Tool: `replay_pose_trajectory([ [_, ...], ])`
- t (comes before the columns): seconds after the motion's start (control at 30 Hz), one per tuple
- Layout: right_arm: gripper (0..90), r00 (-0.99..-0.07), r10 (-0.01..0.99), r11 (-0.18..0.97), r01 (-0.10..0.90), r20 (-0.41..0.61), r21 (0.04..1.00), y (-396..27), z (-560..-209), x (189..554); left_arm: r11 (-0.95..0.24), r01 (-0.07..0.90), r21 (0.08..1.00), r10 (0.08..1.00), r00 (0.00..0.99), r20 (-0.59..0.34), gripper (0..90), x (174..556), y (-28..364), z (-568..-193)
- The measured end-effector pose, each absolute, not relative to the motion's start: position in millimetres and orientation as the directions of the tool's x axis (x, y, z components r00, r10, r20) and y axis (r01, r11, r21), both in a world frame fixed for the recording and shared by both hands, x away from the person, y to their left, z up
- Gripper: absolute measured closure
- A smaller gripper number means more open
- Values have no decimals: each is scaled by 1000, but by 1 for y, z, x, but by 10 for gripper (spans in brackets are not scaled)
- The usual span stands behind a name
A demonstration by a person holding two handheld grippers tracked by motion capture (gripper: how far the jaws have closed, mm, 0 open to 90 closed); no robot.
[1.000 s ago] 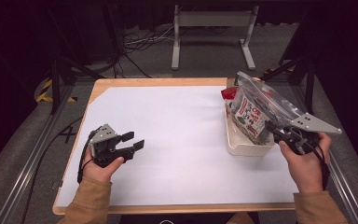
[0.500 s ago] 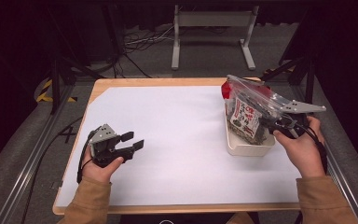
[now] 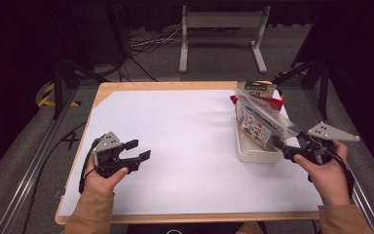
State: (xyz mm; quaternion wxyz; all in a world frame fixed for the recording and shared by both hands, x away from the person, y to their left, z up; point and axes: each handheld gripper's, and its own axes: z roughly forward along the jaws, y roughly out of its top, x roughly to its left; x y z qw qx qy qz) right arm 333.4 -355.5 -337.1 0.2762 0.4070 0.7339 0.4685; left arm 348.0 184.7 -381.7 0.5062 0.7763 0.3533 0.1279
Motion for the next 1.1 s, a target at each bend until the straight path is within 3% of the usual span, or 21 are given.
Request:
replay_pose_trajectory([
  [0.5, 268, -618, 783, 287, 265, -67, 921, -354, -382, 308, -274, 348, 897, 627, 771, -108, 297, 324, 201, -389],
  [0.8, 274, -633, 773, 240, 231, -42, 943, -358, -397, 304, -287, 306, 908, 595, 799, -81, 286, 316, 209, -397],
  [1.1, 303, -697, 714, 323, 243, -67, 915, -348, -414, 299, -286, 291, 913, 584, 808, -75, 270, 314, 214, -405],
])
